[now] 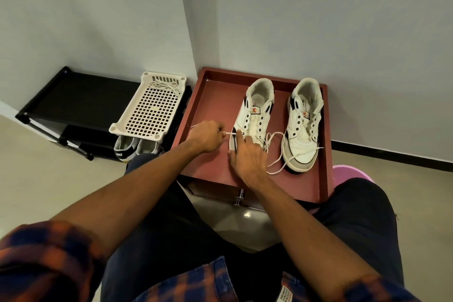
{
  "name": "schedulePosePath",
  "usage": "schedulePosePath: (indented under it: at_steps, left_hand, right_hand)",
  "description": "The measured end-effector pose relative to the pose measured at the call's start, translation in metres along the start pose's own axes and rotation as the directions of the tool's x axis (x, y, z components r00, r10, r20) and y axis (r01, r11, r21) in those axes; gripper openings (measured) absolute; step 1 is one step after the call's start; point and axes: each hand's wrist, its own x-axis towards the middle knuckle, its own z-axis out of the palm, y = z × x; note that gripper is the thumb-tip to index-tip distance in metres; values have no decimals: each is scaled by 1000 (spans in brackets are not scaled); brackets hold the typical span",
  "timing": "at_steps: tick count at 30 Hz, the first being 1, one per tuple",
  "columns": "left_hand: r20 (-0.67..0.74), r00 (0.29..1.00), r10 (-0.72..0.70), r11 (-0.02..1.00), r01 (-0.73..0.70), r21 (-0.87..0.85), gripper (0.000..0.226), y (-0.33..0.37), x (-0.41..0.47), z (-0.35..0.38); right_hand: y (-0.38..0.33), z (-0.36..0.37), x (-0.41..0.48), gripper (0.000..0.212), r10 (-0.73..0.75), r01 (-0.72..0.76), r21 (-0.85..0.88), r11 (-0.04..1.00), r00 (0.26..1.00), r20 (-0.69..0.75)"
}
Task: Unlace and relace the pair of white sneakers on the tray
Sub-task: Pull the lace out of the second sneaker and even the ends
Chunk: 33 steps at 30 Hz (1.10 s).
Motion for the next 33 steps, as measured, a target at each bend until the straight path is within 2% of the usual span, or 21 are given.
schedulePosePath:
  at_steps: [3, 6, 8, 12, 15, 18, 21, 26, 30, 33]
  left_hand:
    - [-9, 1000, 11, 1000, -11, -8, 19, -4, -2, -4]
    - [-18, 996, 89, 996, -89, 5, 24, -13, -6, -13]
    - [-42, 993, 109, 994, -108, 18, 20, -24, -10, -26]
    - [-50, 998, 31, 999, -30, 29, 16, -65, -23, -61]
    - [-78, 995, -54, 998, 51, -40, 16, -91, -33, -73]
    - [-12, 998, -67, 997, 67, -34, 15, -95, -43, -66]
    - [-7, 998, -67, 997, 66, -46, 16, -95, -48, -66]
    - [-55, 997, -63, 985, 53, -161, 16, -88, -49, -78]
    - [2, 999, -38, 984, 38, -175, 15, -79, -45, -86]
    - [-7, 1000, -25, 977, 23, -211, 16, -72, -43, -88]
  right_hand:
    - [5, 3, 3, 72, 17, -17, 13, 1000, 1000, 12]
    - [8, -1, 9, 74, 46, -49, 62, 997, 997, 59]
    - [7, -2, 10, 75, 62, -68, 71, 995, 995, 81]
    - [6, -3, 12, 74, 65, -67, 24, 997, 994, 94]
    - [5, 0, 12, 74, 58, -60, 20, 998, 994, 98]
    - [5, -1, 12, 75, 43, -44, 11, 999, 994, 101]
    - [10, -1, 13, 76, 8, -9, 5, 1000, 995, 95]
    - [23, -8, 17, 66, 0, -12, 130, 991, 996, 93]
    - [31, -13, 23, 59, -3, -24, 231, 973, 993, 119]
    - [42, -18, 19, 50, 55, -31, 361, 932, 997, -56]
